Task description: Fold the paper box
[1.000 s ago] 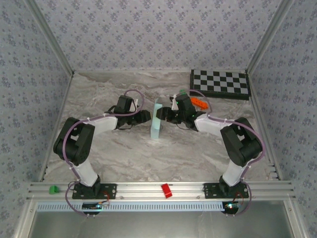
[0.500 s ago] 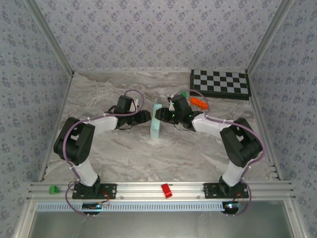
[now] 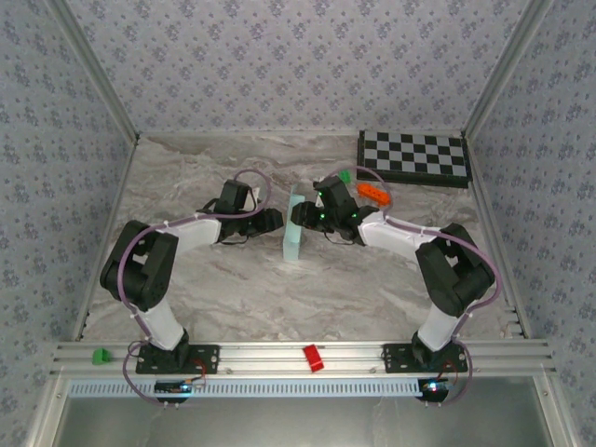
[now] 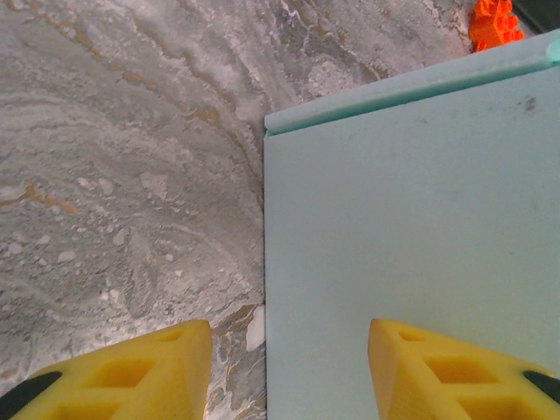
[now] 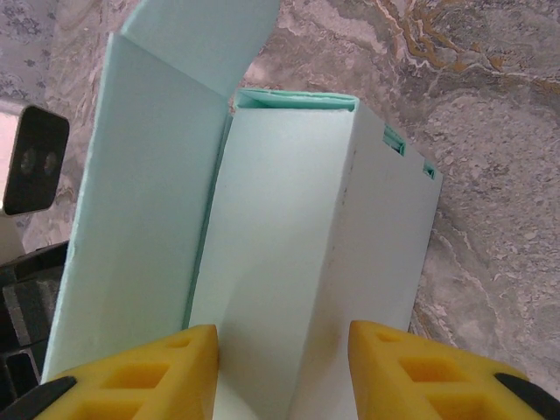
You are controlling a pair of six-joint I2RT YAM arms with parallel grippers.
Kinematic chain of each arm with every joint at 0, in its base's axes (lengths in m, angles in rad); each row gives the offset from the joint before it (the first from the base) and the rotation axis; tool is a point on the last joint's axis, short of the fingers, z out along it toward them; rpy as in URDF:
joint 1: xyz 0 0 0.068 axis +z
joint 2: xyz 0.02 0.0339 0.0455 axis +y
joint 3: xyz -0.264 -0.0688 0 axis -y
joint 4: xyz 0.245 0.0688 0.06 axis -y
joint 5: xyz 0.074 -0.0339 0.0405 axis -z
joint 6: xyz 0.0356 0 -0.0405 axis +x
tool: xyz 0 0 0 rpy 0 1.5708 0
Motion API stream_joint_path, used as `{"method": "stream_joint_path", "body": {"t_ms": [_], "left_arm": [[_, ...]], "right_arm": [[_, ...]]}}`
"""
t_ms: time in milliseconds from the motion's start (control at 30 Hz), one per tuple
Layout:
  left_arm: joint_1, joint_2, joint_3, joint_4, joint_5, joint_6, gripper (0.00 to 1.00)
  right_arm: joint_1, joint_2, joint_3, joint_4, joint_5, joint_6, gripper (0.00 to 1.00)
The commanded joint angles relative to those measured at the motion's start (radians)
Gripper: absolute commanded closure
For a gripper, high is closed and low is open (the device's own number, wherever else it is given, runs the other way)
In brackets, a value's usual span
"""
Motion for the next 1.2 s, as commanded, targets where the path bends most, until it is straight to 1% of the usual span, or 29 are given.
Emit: {"method": "stream_joint_path", "body": {"t_ms": [0,200,333,533,567,633,800,967,1100,1167], "left_arm": [[0.002,-0.053,0.046,-0.052,-0.033,0.034,0.50],[0.002,-0.128,0.064,-0.122,-0.121,0.069,0.48],[-0.013,-0.190,0.094,-0.193,-0.204,0.103,0.37],[-0.109,-0.225,0.196,-0.347,-0.369,0.176,0.24],[-0.126,-0.221,0.220,-0.373,-0.396,0.187,0.22],[-0.164,-0.204,0.268,-0.423,-0.435,0.208,0.21],[-0.254,-0.109,0.418,-0.564,-0.583,0.248,0.20],[-0.296,0.015,0.542,-0.651,-0.607,0.273,0.20],[-0.320,0.096,0.620,-0.705,-0.652,0.289,0.20],[-0.323,0.121,0.639,-0.710,-0.642,0.297,0.21]], "right_arm": [[-0.005,-0.020,0.031,-0.091,0.026,-0.021,0.55],[-0.009,-0.073,0.045,-0.097,0.028,-0.043,0.50],[-0.017,-0.126,0.036,-0.138,0.065,-0.074,0.49],[-0.066,-0.219,-0.014,-0.225,0.126,-0.106,0.46],[-0.077,-0.233,-0.025,-0.246,0.131,-0.142,0.46],[-0.102,-0.260,-0.046,-0.274,0.138,-0.154,0.46],[-0.174,-0.348,-0.128,-0.280,0.130,-0.163,0.45],[-0.226,-0.410,-0.178,-0.292,0.121,-0.173,0.44],[-0.252,-0.435,-0.203,-0.286,0.118,-0.180,0.44],[-0.258,-0.441,-0.212,-0.280,0.115,-0.179,0.44]]}}
